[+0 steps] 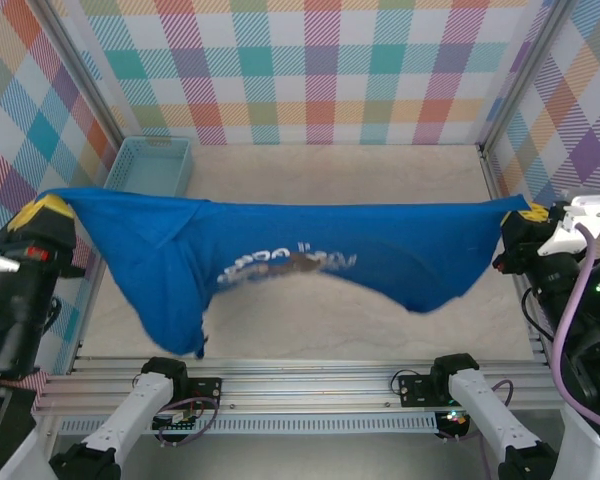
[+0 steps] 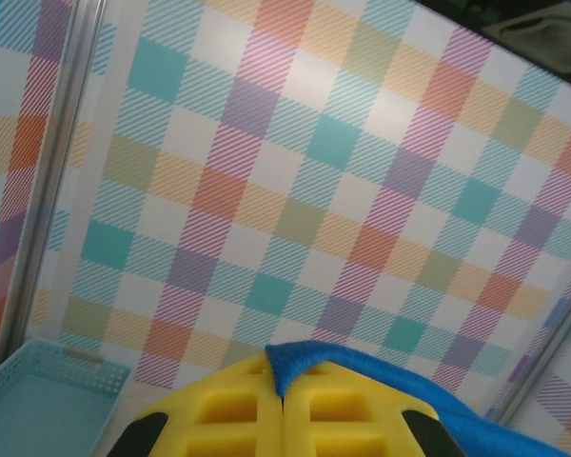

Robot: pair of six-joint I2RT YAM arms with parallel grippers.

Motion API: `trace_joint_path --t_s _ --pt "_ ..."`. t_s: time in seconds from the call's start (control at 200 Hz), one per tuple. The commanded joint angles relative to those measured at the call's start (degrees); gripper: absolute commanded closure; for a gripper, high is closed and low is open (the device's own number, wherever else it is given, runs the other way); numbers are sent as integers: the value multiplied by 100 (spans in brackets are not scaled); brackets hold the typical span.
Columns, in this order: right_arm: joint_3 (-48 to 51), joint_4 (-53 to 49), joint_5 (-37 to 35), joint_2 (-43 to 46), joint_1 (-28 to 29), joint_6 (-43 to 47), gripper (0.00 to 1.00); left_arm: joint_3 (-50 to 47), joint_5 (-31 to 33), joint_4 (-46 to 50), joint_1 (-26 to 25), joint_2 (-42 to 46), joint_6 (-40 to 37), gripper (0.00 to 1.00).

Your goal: Fold the inside-out t-shirt

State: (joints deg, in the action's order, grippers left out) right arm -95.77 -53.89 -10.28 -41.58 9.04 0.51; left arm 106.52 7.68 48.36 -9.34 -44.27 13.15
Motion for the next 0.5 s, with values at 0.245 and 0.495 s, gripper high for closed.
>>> trace_joint_path --t_s 0.245,0.495 --pt "376 2198 -743 -2134 -7 697 100 317 576 -927 139 -2652 -402 100" --pt "-1807 3455 -384 -4132 -16 773 100 3320 -1054 -1606 1072 -4853 448 100"
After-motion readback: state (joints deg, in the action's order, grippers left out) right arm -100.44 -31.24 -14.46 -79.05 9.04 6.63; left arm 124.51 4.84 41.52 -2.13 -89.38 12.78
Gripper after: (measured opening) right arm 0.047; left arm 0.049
